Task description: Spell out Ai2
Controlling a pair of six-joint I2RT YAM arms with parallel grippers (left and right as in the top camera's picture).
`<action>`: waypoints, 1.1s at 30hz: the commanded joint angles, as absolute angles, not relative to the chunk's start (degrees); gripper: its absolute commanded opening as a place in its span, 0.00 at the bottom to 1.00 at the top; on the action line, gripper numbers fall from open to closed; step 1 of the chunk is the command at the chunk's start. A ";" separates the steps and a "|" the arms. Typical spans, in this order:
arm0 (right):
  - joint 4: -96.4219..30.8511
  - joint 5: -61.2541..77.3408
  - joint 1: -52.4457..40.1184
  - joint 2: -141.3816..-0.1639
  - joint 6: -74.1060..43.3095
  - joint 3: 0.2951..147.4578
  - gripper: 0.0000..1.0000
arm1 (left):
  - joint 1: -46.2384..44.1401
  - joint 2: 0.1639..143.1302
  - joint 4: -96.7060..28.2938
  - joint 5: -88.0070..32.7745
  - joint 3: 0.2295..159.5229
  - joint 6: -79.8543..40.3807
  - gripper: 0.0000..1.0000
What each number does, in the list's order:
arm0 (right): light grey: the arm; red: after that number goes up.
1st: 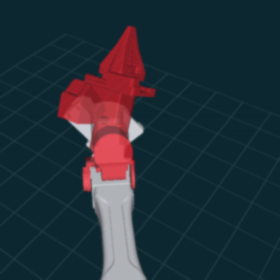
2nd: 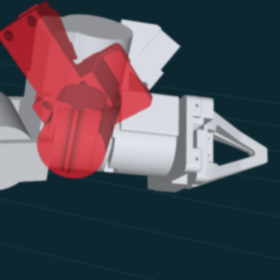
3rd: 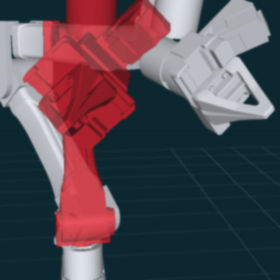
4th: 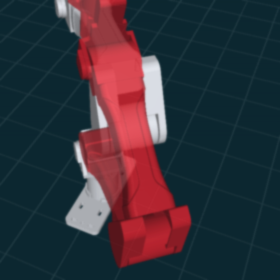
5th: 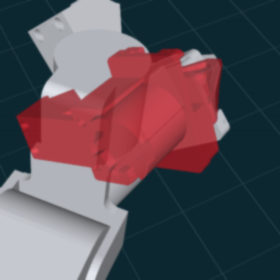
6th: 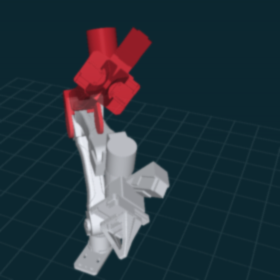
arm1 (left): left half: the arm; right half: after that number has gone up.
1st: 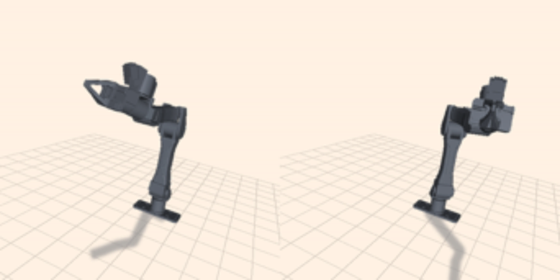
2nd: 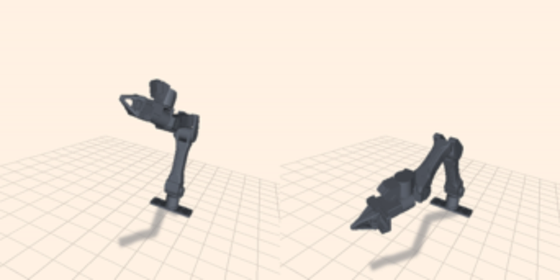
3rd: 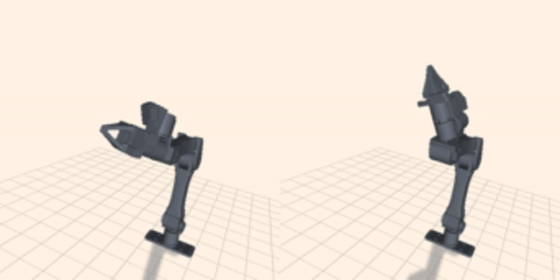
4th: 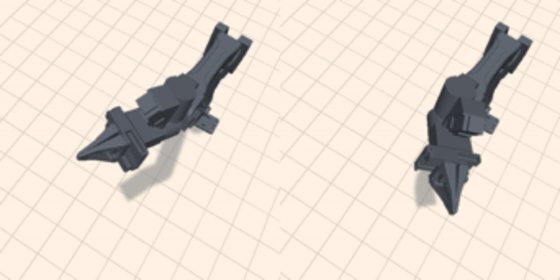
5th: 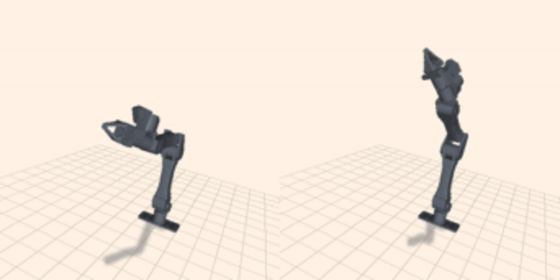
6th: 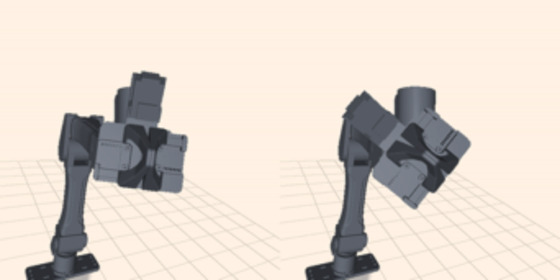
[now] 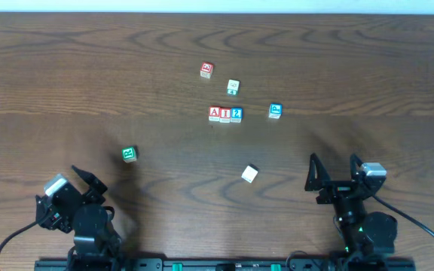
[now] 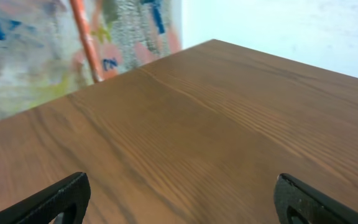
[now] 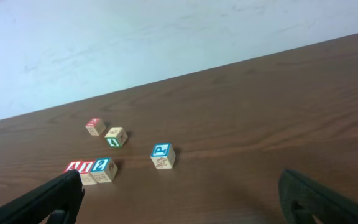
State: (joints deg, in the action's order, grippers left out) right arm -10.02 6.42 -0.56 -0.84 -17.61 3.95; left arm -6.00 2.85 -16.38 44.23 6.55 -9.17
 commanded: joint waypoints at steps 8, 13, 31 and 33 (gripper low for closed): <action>-10.20 6.00 -0.40 -0.32 -18.39 3.09 0.99 | -5.69 2.90 -16.45 14.33 5.19 -9.41 0.95; -10.20 6.00 -0.40 -0.32 -18.39 3.09 0.99 | -5.69 2.90 -16.60 10.52 5.19 -9.41 0.95; -10.09 6.22 -0.40 -0.32 5.93 3.09 0.99 | -5.69 2.90 -16.60 10.50 5.19 -9.41 0.95; -10.09 6.20 -0.40 -0.32 7.81 3.09 0.99 | -5.69 2.90 -16.58 10.50 5.19 -9.41 0.95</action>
State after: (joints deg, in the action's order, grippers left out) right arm -10.02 6.42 -0.56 -0.84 0.51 3.95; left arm -6.00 2.85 -16.08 11.73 6.50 -9.19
